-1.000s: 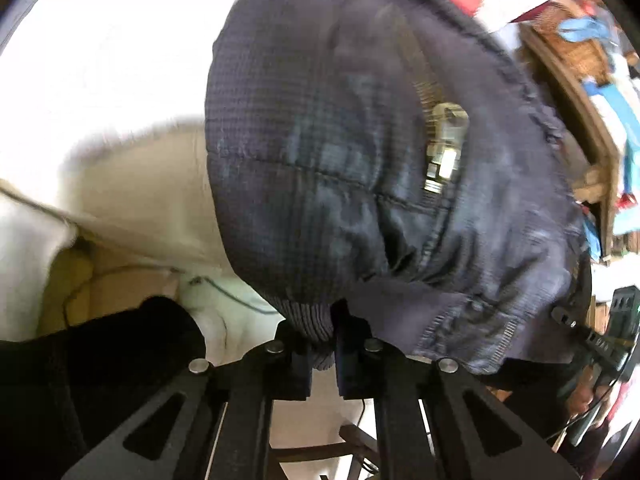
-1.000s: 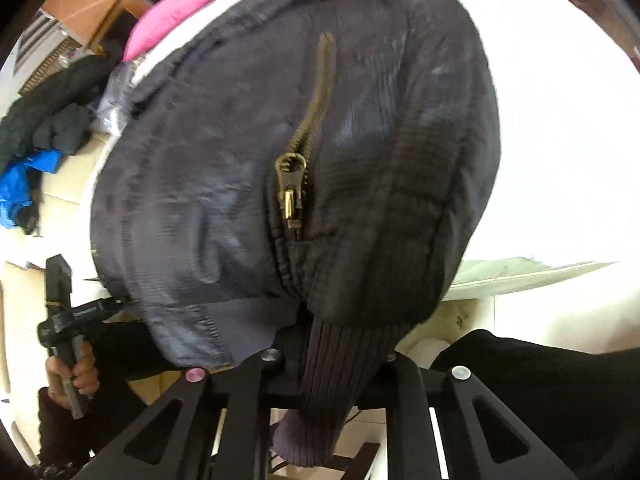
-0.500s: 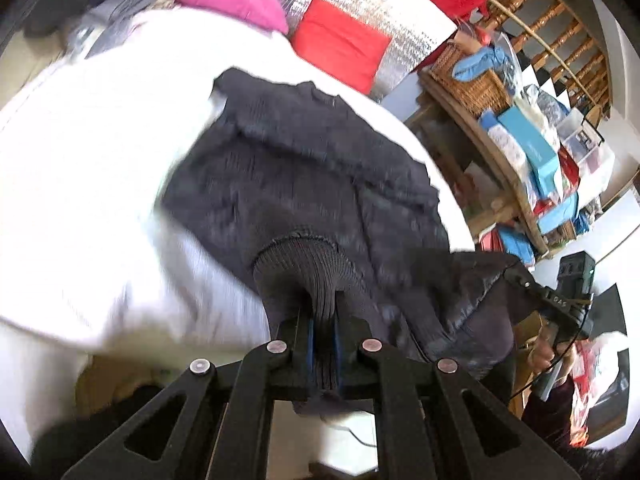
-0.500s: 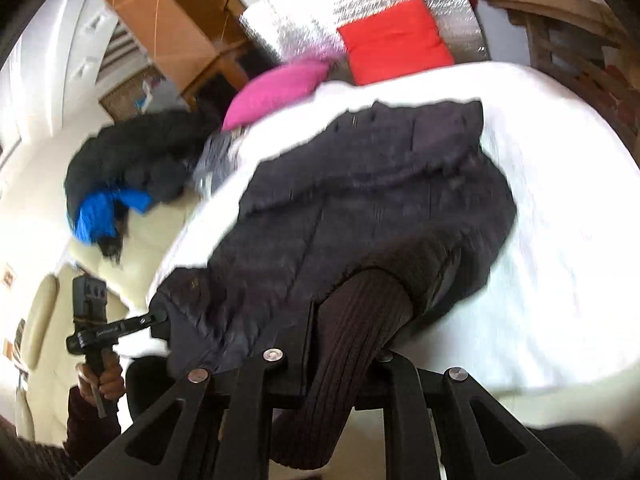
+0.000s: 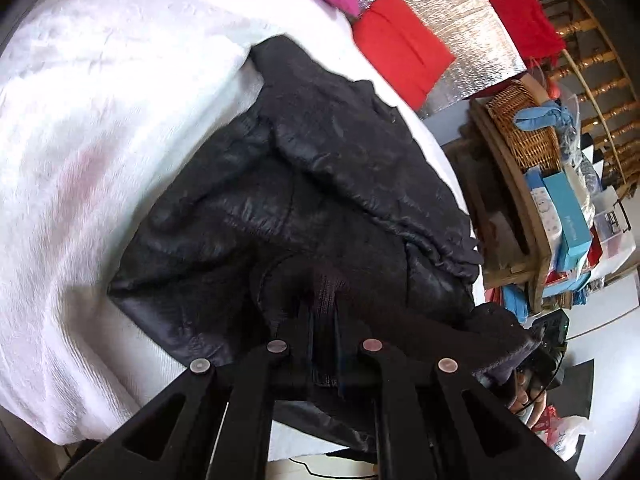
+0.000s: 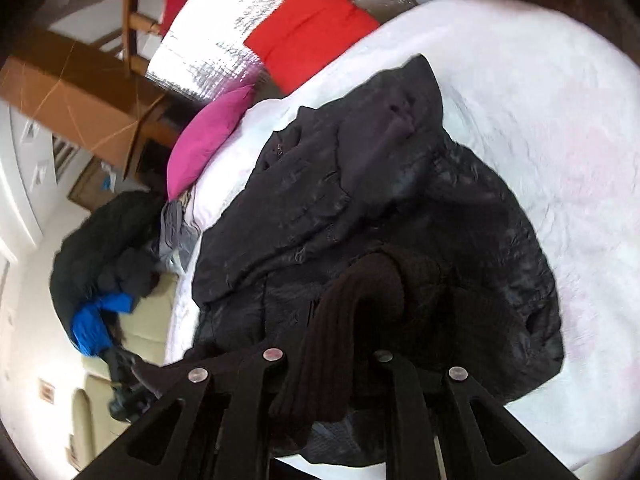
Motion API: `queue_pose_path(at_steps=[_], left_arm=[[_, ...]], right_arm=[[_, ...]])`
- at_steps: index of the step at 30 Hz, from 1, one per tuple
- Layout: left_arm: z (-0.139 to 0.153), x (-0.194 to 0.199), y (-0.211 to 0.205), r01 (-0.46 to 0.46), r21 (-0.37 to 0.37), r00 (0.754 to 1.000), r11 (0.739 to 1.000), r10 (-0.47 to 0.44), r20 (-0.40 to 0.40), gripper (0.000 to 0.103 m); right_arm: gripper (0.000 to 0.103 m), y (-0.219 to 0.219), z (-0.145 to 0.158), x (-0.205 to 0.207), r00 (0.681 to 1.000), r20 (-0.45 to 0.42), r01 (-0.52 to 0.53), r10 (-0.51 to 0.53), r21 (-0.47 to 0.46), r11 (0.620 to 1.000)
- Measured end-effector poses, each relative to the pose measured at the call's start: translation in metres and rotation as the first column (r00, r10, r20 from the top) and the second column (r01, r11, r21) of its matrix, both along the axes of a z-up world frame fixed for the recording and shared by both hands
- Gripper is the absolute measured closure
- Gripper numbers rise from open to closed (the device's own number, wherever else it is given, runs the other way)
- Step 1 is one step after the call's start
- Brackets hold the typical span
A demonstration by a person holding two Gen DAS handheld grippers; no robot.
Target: Fold large clothes
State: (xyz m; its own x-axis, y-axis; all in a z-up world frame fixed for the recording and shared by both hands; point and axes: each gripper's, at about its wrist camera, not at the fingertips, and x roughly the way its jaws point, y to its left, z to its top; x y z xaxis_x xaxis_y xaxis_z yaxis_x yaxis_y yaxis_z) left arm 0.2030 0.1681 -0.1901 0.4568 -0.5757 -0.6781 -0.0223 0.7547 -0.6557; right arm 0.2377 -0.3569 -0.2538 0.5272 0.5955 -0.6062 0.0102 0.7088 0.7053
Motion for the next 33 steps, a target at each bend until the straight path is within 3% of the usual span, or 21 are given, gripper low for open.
queue_pose_path(at_steps=[6, 9, 11, 14, 16, 17, 19, 20, 23, 25, 26, 27, 28, 30, 33], left_arm=[[0.046, 0.033, 0.012, -0.024, -0.026, 0.997, 0.999, 0.026, 0.068, 0.095], [0.062, 0.059, 0.012, -0.036, 0.017, 0.995, 0.999, 0.034, 0.095, 0.095], [0.068, 0.078, 0.015, -0.055, 0.035, 0.994, 0.998, 0.051, 0.100, 0.095], [0.069, 0.103, 0.017, -0.073, 0.003, 0.992, 0.997, 0.072, 0.102, 0.095], [0.065, 0.115, 0.015, -0.092, -0.001, 0.990, 0.996, 0.092, 0.109, 0.094], [0.057, 0.121, 0.010, -0.099, 0.035, 0.990, 0.994, 0.095, 0.100, 0.093], [0.032, 0.124, 0.008, -0.127, 0.078, 0.992, 0.989, 0.125, 0.034, 0.090], [0.020, 0.124, 0.008, -0.138, 0.065, 0.990, 0.988, 0.138, 0.004, 0.084], [-0.010, 0.116, 0.017, -0.159, -0.040, 0.986, 0.986, 0.157, -0.054, 0.083], [-0.001, 0.114, 0.023, -0.140, -0.068, 0.989, 0.988, 0.136, -0.053, 0.070], [0.007, 0.110, 0.026, -0.128, -0.072, 0.992, 0.989, 0.127, -0.013, 0.048], [0.015, 0.104, 0.028, -0.128, -0.064, 0.991, 0.990, 0.130, 0.026, 0.027], [0.021, 0.098, 0.031, -0.147, -0.028, 0.987, 0.989, 0.149, 0.058, 0.017], [0.027, 0.088, 0.035, -0.172, 0.035, 0.980, 0.985, 0.167, 0.105, 0.012], [0.018, 0.087, 0.036, -0.134, 0.019, 0.988, 0.991, 0.132, 0.079, 0.012]], right_arm=[[0.090, -0.017, 0.036, 0.010, 0.991, 0.115, 0.064, -0.065, 0.017, 0.998], [0.090, -0.035, 0.057, 0.028, 0.979, 0.158, 0.126, -0.131, 0.041, 0.991], [0.090, -0.044, 0.068, 0.043, 0.971, 0.184, 0.154, -0.155, 0.020, 0.988], [0.091, -0.059, 0.076, 0.059, 0.954, 0.213, 0.204, -0.209, 0.045, 0.978], [0.091, -0.069, 0.080, 0.070, 0.944, 0.230, 0.230, -0.237, 0.057, 0.972], [0.091, -0.070, 0.080, 0.075, 0.945, 0.226, 0.236, -0.238, 0.037, 0.971], [0.090, -0.068, 0.075, 0.081, 0.954, 0.207, 0.216, -0.214, 0.015, 0.976], [0.090, -0.066, 0.069, 0.082, 0.961, 0.195, 0.199, -0.198, 0.014, 0.980], [0.086, -0.055, 0.040, 0.085, 0.989, 0.082, 0.126, -0.123, -0.029, 0.992], [0.084, -0.050, 0.027, 0.087, 0.995, 0.027, 0.098, -0.096, -0.094, 0.991], [0.084, -0.050, 0.024, 0.086, 0.995, 0.025, 0.095, -0.092, -0.118, 0.988], [0.076, -0.051, 0.023, 0.085, 0.995, 0.030, 0.095, -0.092, -0.129, 0.987], [0.059, -0.051, 0.021, 0.084, 0.995, 0.036, 0.095, -0.091, -0.145, 0.985], [0.024, -0.054, 0.017, 0.080, 0.996, 0.042, 0.085, -0.080, -0.130, 0.988], [0.022, -0.063, 0.017, 0.071, 0.990, 0.078, 0.122, -0.118, -0.046, 0.992]])
